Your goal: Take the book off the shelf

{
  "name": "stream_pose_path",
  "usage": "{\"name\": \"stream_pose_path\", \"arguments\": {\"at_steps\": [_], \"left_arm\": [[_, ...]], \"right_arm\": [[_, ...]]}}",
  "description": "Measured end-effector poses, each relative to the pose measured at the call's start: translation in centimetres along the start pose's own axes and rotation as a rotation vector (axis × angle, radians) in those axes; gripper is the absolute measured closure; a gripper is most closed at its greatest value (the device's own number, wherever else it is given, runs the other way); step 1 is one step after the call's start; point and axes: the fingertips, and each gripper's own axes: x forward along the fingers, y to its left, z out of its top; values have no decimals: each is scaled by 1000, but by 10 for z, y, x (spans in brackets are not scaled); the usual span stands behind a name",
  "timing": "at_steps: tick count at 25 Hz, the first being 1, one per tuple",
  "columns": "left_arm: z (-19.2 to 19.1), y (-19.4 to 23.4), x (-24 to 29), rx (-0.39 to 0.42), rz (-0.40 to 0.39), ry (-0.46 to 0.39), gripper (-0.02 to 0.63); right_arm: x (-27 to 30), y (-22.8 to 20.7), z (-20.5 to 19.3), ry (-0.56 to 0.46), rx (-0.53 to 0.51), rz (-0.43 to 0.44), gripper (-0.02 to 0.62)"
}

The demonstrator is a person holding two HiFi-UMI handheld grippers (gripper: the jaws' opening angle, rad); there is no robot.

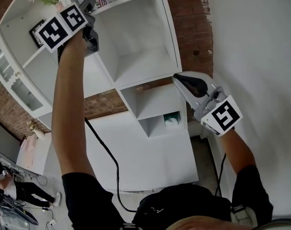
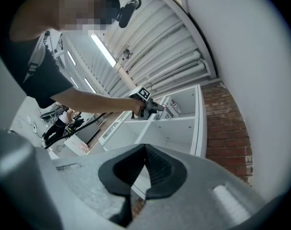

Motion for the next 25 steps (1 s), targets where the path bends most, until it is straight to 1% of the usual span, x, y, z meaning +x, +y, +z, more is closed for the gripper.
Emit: {"name": "stream_pose_path", "arguments": {"at_steps": [5, 15, 19, 25], "left_arm": [[4, 5, 16, 27, 36, 23, 337], [-9, 5, 36, 28, 55, 91, 337], [-6, 4, 46, 52, 67, 114, 337], [-14, 4, 59, 73, 101, 202, 339]], "right_arm": [[-12, -9, 1, -4, -2, -27, 594], [-29, -12, 7, -32, -19, -47, 594], [-34, -15, 4, -22, -16, -63, 594], [-39, -17, -2, -5, -8, -88, 594]]}}
